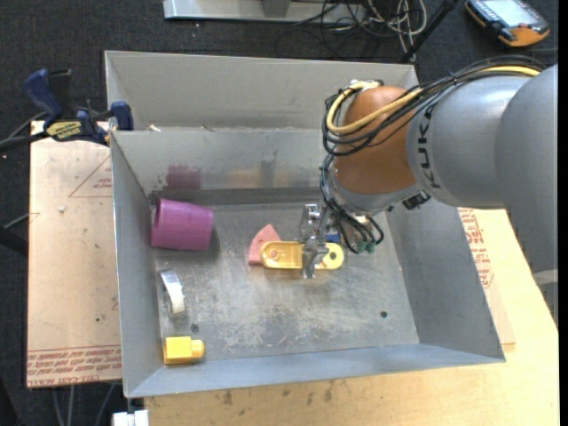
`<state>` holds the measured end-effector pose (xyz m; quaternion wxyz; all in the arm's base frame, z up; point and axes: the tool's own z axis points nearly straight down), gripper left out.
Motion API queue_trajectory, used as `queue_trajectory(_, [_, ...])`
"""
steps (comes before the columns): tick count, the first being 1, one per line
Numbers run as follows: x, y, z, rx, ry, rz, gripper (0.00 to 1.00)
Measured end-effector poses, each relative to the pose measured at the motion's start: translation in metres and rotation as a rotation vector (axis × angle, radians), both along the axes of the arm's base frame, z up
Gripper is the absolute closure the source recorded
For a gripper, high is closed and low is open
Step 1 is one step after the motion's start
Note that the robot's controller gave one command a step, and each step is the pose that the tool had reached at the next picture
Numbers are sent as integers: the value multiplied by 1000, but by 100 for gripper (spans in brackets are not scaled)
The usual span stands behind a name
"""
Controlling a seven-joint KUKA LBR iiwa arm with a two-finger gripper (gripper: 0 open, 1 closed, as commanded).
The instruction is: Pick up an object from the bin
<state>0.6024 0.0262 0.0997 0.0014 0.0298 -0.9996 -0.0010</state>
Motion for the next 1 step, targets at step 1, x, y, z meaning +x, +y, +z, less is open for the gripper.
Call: queue_trajectory(1, [24, -10, 113, -1, -6, -3, 100])
